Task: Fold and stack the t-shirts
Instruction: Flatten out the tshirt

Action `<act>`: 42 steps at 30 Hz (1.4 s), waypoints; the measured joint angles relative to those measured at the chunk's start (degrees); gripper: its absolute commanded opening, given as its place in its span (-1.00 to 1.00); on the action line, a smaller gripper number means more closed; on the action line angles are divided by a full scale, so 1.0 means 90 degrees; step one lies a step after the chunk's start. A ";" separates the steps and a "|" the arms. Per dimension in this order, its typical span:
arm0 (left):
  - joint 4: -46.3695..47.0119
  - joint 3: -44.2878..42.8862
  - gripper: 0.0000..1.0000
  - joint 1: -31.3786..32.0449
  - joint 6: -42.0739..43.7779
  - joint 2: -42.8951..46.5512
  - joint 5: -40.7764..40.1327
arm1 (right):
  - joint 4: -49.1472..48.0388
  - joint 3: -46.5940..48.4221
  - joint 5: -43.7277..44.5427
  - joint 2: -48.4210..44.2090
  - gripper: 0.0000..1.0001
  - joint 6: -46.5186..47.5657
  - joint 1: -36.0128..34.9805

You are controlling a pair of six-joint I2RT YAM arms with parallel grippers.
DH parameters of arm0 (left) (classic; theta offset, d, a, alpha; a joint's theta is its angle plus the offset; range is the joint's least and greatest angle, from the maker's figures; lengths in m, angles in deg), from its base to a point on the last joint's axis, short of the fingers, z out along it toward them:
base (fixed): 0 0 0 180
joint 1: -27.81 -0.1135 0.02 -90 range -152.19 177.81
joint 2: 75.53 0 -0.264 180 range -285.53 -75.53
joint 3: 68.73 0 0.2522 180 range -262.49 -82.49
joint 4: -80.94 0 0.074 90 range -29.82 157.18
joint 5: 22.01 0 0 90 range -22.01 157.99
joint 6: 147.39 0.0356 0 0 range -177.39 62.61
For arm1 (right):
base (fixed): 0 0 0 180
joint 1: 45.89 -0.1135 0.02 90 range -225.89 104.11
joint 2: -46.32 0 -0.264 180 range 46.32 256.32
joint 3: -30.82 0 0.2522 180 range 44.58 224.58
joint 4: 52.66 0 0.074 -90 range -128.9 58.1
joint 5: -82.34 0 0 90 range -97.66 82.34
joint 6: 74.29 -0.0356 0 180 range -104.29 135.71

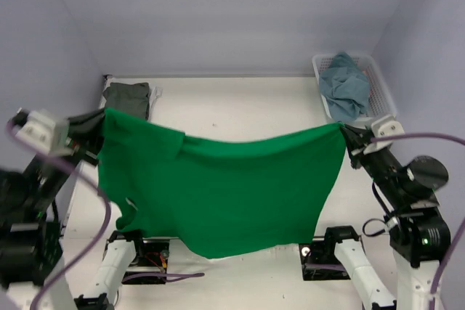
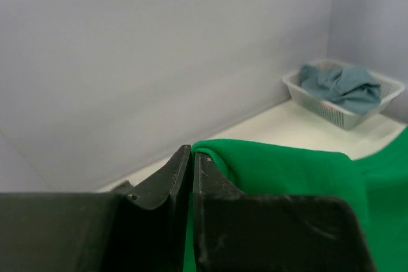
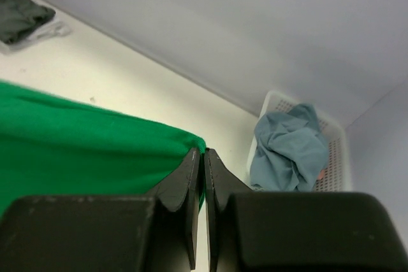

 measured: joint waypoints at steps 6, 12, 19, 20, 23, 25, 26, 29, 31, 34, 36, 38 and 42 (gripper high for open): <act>0.0610 0.0709 -1.00 -0.0036 0.0066 -0.1030 -0.0100 | -0.0474 -0.0238 -0.0022 0.0743 -1.00 0.0155 -0.0017; 0.1341 0.1209 -1.00 -0.0034 0.0238 -0.2118 -0.0233 | -0.1297 -0.0265 -0.0078 0.1965 -1.00 0.0153 -0.0017; 0.1911 0.1581 -1.00 0.0185 0.0573 -0.3480 -0.0658 | -0.2123 -0.0274 -0.0090 0.3796 -1.00 0.0134 -0.0017; 0.2011 0.1632 -1.00 0.0270 0.0634 -0.3599 -0.0753 | -0.2225 -0.0274 -0.0085 0.3997 -1.00 0.0136 -0.0017; 0.2339 0.1727 -1.00 0.0673 0.0821 -0.3963 -0.1047 | -0.2492 -0.0274 -0.0036 0.4575 -1.00 0.0151 -0.0017; 0.2543 0.1741 -1.00 0.0957 0.0930 -0.4235 -0.1239 | -0.2640 -0.0274 0.0015 0.4879 -1.00 0.0163 -0.0017; 0.2662 0.1741 -1.00 0.1086 0.0998 -0.4384 -0.1338 | -0.2718 -0.0274 0.0056 0.5010 -1.00 0.0168 -0.0017; 0.2963 0.1741 -1.00 0.1387 0.1166 -0.4881 -0.1593 | -0.2934 -0.0274 0.0189 0.5391 -1.00 0.0231 -0.0017; 0.3116 0.1729 -1.00 0.1520 0.1243 -0.5280 -0.1756 | -0.3092 -0.0274 0.0274 0.5632 -1.00 0.0284 -0.0017; 0.3279 0.1664 -1.00 0.1593 0.1311 -0.5875 -0.1977 | -0.3291 -0.0274 0.0381 0.6001 -1.00 0.0328 -0.0017; 0.3364 0.1637 -1.00 0.1593 0.1331 -0.6210 -0.2101 | -0.3368 -0.0274 0.0418 0.6224 -1.00 0.0342 -0.0017; 0.3373 0.1639 -1.00 0.1593 0.1331 -0.6373 -0.2176 | -0.3376 -0.0308 0.0418 0.6292 -1.00 0.0342 -0.0015; 0.3368 0.1727 -1.00 0.1593 0.1326 -0.6161 -0.2195 | -0.3164 -0.0444 0.0325 0.5906 -1.00 0.0274 -0.0017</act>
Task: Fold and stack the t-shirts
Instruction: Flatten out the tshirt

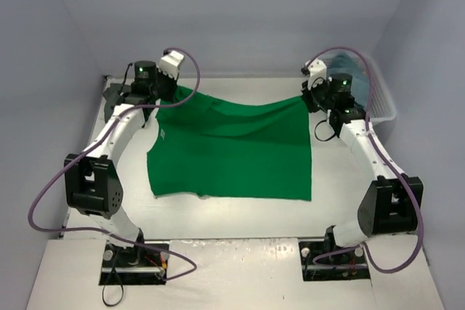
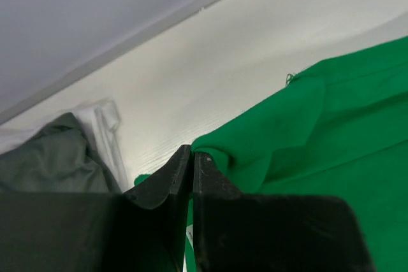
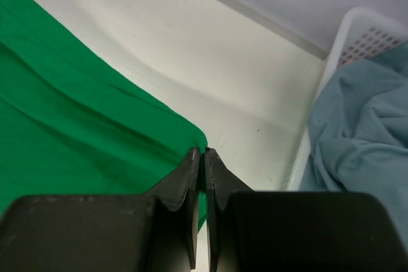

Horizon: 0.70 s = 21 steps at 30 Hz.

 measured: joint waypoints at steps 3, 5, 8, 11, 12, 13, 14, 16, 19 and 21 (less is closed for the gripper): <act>-0.0209 0.0000 -1.00 0.0005 -0.0066 0.0651 0.0044 | 0.0279 0.0010 -0.0051 -0.0714 -1.00 -0.0078 0.0000; -0.0593 -0.0087 -1.00 0.0044 -0.0155 0.1309 0.0078 | 0.0648 0.0109 -0.0095 -0.1460 -1.00 -0.0185 0.0000; -0.1156 -0.0478 -1.00 0.0204 -0.0245 0.2212 0.0119 | 0.1066 0.0381 -0.0223 -0.2528 -1.00 -0.0323 0.0000; -0.1775 -0.1056 -1.00 0.0515 -0.0345 0.3179 0.0270 | 0.1326 0.0595 -0.0391 -0.3604 -1.00 -0.0430 0.0000; -0.1962 -0.1207 -1.00 0.0593 -0.0376 0.3463 0.0364 | 0.1392 0.0610 -0.0444 -0.3871 -1.00 -0.0457 0.0000; -0.2149 -0.1341 -1.00 0.0639 -0.0406 0.3776 0.0454 | 0.1496 0.0614 -0.0495 -0.4211 -1.00 -0.0483 0.0000; -0.2365 -0.1452 -1.00 0.0661 -0.0420 0.4153 0.0580 | 0.1627 0.0627 -0.0556 -0.4541 -1.00 -0.0503 0.0000; -0.2708 -0.1530 -1.00 0.0631 -0.0408 0.4699 0.0719 | 0.1831 0.0665 -0.0622 -0.5017 -1.00 -0.0510 0.0000; -0.3276 -0.1586 -1.00 0.0593 -0.0267 0.5622 0.0884 | 0.2127 0.0690 -0.0636 -0.5518 -1.00 -0.0500 0.0000; -0.3483 -0.1647 -1.00 0.0588 -0.0172 0.6122 0.0984 | 0.2278 0.0719 -0.0627 -0.5719 -1.00 -0.0478 0.0000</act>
